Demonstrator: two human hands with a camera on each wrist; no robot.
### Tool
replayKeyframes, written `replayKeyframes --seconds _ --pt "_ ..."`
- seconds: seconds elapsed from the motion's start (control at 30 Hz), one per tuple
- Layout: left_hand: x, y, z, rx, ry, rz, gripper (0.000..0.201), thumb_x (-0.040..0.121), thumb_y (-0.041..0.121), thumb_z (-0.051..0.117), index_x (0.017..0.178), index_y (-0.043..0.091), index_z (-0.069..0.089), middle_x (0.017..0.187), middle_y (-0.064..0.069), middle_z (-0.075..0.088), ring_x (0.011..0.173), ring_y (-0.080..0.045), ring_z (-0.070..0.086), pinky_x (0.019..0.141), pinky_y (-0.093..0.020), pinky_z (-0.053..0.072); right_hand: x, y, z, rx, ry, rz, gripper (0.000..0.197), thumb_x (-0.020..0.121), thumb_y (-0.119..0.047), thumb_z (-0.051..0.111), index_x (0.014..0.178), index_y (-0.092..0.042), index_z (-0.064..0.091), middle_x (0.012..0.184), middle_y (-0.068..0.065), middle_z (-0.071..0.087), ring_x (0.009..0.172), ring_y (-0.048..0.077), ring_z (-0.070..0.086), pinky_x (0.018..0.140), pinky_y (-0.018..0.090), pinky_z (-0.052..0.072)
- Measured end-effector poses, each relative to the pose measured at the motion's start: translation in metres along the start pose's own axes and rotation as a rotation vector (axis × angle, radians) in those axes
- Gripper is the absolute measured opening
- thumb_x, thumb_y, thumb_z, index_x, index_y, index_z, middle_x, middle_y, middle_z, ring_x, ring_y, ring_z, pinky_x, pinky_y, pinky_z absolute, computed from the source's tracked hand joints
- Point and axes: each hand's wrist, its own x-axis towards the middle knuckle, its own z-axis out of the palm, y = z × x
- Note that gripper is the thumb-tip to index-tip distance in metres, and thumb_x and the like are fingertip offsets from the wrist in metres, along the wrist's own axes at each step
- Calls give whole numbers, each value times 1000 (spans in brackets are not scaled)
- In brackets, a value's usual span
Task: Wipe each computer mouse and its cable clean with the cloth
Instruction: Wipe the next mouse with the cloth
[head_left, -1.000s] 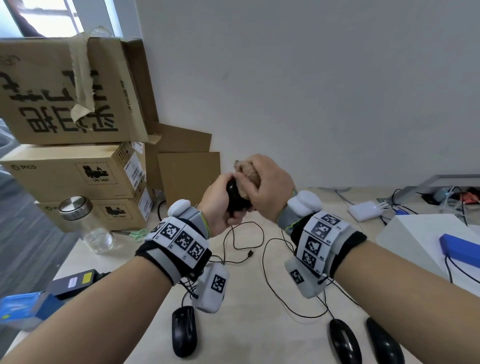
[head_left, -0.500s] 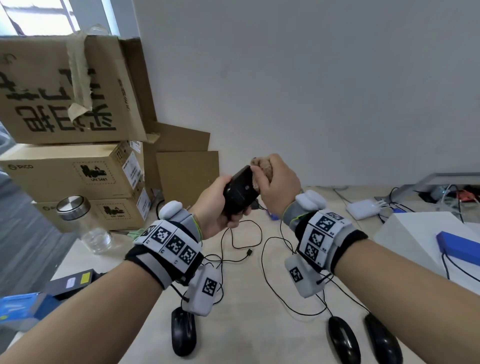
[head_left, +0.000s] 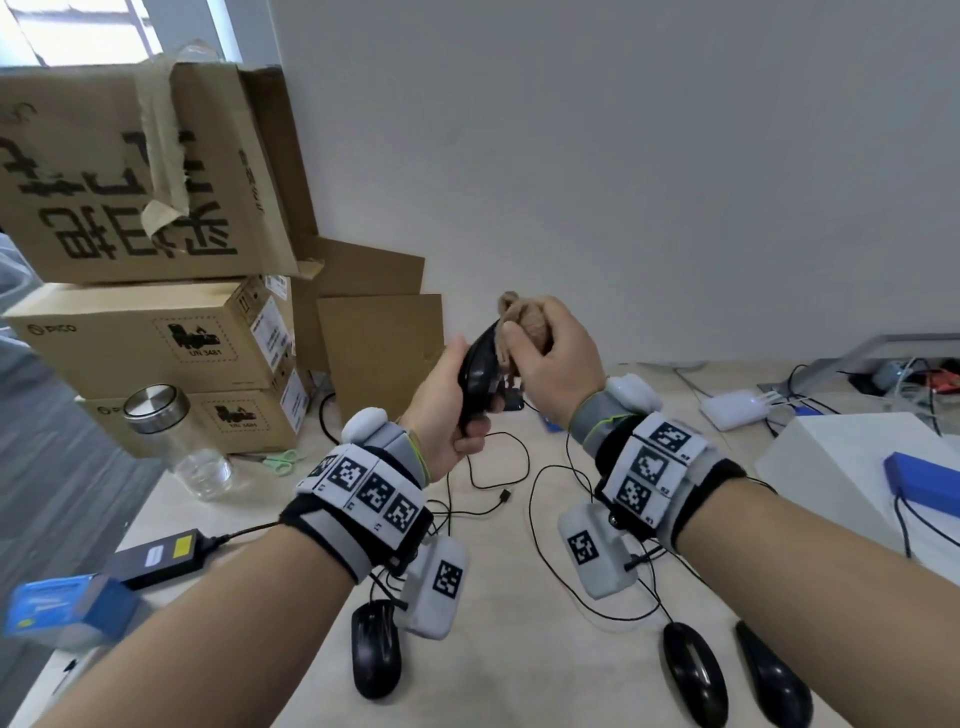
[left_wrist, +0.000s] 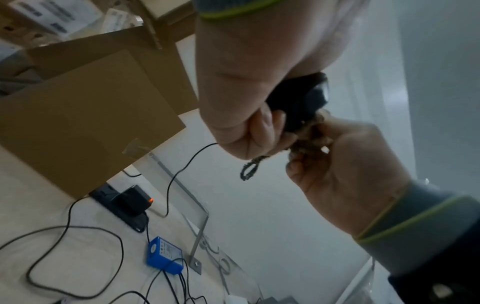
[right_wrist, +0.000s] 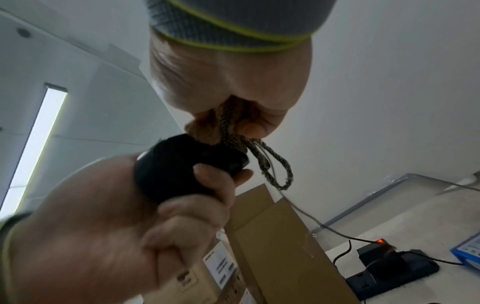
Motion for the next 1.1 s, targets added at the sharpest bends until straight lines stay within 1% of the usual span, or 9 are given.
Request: replayKeyframes --seconds 0.2,0.3,0.37,0.5,0.7,0.8,0.9,1.0,1.1 --pt "0 10 3 174 197 55 46 99 48 34 75 13 52 54 -4 43 46 -14 29 49 -24 17 -24 -2 8 -157 -187 -284 14 84 -27 57 96 -20 60 91 -5 60 85 12 52 75 27 41" --pt "1 8 1 342 103 24 48 100 51 31 88 11 55 71 -9 49 49 -15 32 48 -25 22 -5 5 -4 -149 -63 -113 10 87 -24 58 96 -20 61 89 -4 64 85 17 57 79 31 46" --pt "-3 6 1 286 71 -7 48 101 51 36 98 9 59 66 -6 59 55 -19 45 52 -29 39 4 9 -7 -127 -53 -6 6 89 -23 60 94 -27 59 87 -5 65 83 18 60 83 36 50" --pt "-4 5 -10 22 11 -43 38 94 43 58 101 6 65 72 -9 74 76 -27 66 83 -39 59 7 11 -11 -136 6 -41 8 86 -28 58 89 -35 54 85 -9 66 86 17 61 84 39 50" --pt "-7 -3 -9 -84 -16 10 45 93 23 62 131 5 49 93 -17 70 78 -32 68 52 -26 56 9 18 -9 -165 -54 -57 16 85 -33 57 99 -29 62 103 3 59 93 10 52 84 23 39" --pt "-5 -2 -2 -73 -4 1 51 94 50 50 124 9 57 97 -14 69 75 -26 67 54 -25 52 3 20 2 -311 -212 -155 21 86 -36 50 100 -28 63 102 2 60 98 20 52 83 25 32" --pt "1 1 -3 -198 -16 -56 84 88 77 25 124 11 62 111 -12 71 97 -26 69 82 -36 55 -19 19 15 -518 -231 -324 38 87 -42 39 112 -28 63 114 -4 64 103 27 52 87 36 38" --pt "2 3 -2 -259 -37 -57 98 84 82 17 117 3 64 89 -10 73 80 -19 72 68 -28 58 -42 13 22 -514 -268 -509 37 90 -37 43 121 -27 61 129 -8 59 114 22 42 90 34 31" --pt "0 2 2 -178 2 -35 92 85 81 15 115 10 66 107 -13 72 97 -27 70 85 -41 55 -23 18 16 -493 -256 -388 33 93 -41 38 118 -34 57 122 -11 60 116 18 47 96 36 33"
